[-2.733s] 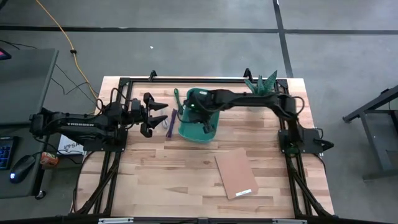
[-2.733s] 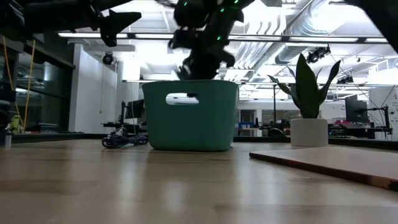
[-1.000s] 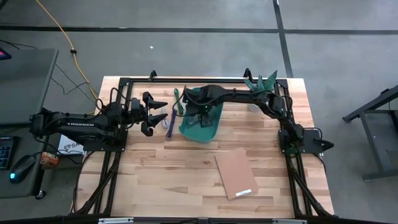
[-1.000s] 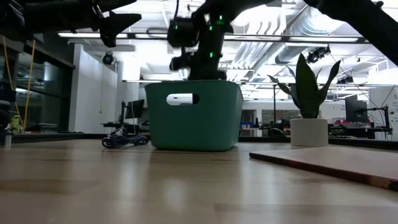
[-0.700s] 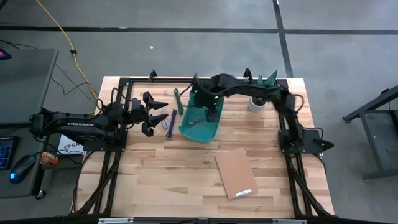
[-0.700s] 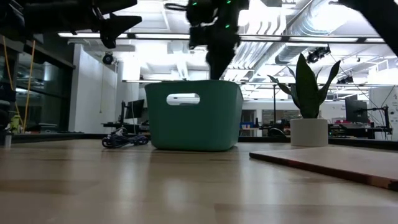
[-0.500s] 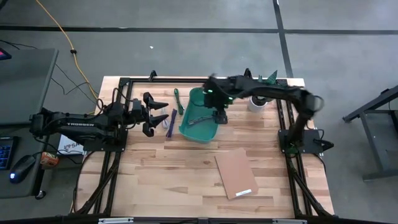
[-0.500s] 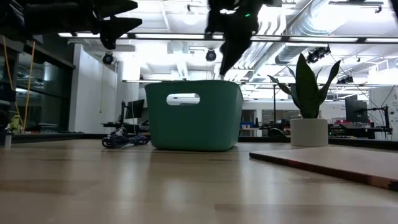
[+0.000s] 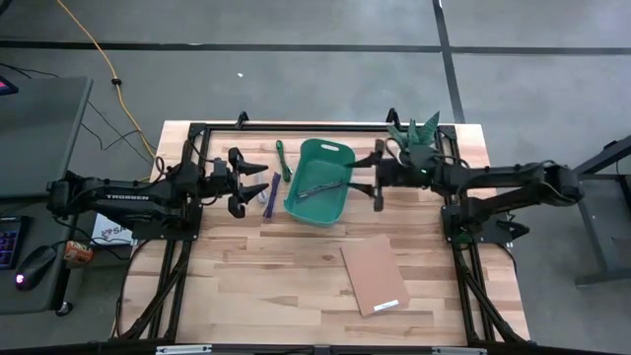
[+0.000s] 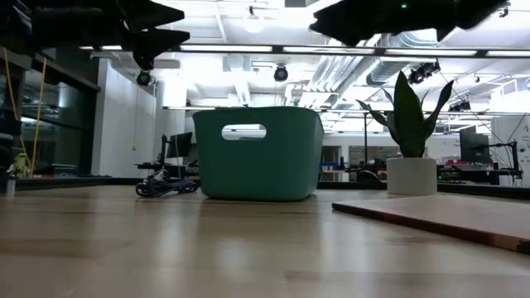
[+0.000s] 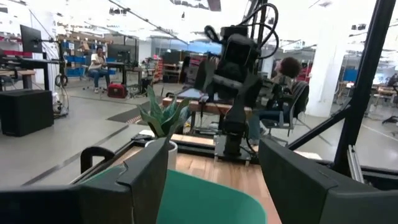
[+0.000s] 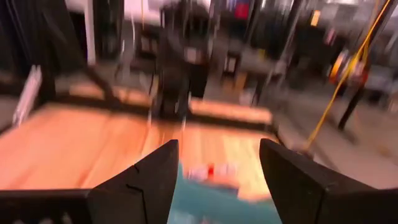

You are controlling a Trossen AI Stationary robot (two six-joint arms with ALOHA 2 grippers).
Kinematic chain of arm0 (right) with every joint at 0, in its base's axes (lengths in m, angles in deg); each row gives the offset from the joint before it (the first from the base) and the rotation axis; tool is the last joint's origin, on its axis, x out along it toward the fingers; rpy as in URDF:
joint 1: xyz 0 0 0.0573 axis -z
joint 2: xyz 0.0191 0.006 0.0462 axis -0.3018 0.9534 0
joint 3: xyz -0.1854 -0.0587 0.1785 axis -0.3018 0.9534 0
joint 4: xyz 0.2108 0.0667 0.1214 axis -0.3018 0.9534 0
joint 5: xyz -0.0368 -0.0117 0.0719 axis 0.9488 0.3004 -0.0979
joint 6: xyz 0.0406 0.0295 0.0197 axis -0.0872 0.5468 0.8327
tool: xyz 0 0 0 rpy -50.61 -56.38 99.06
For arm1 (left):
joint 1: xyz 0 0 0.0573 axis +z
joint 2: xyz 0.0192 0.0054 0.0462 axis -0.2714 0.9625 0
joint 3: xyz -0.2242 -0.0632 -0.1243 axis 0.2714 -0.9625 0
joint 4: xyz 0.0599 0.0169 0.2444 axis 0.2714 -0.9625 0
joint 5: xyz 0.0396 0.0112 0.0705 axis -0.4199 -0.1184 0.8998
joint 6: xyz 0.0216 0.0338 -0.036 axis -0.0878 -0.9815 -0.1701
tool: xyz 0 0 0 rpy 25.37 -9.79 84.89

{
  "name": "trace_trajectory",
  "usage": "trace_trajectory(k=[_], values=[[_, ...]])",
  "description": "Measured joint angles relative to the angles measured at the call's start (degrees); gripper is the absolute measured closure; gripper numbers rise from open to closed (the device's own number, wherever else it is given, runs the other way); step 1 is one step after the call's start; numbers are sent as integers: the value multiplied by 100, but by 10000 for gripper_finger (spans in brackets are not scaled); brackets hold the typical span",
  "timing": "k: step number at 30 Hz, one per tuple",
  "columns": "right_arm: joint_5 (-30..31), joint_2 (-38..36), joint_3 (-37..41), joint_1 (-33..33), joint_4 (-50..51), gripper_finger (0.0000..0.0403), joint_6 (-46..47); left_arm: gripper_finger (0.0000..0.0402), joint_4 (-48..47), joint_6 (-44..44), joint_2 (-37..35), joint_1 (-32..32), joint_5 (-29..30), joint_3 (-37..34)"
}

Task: Pick and place USB-C Cables
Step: Put the white charger cable into the green bin

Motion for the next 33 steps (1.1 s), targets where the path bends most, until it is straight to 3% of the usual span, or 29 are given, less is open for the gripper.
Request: trace_trajectory(k=[6, 11, 15, 19, 25, 33], values=[[82, -291, 756, -83, -1160, 187, -3, 172, -38, 128, 0, 0, 197, 0], [118, -274, 787, -79, -1191, 187, 36, 172, -321, 474, 0, -4, 1059, 2], [214, -274, 787, -79, -1201, 187, 149, 172, -1303, 842, 24, -4, 1876, 299], [577, -274, 787, -79, -1200, 187, 192, 172, -2867, 1586, 217, -4, 2209, 903], [991, -272, 785, -79, -1171, 187, 207, 172, -4281, 2349, 988, -6, 2511, 1374], [1115, -270, 783, -79, -1141, 187, 207, 172, -4802, 3422, 2305, -4, 2867, 1421]])
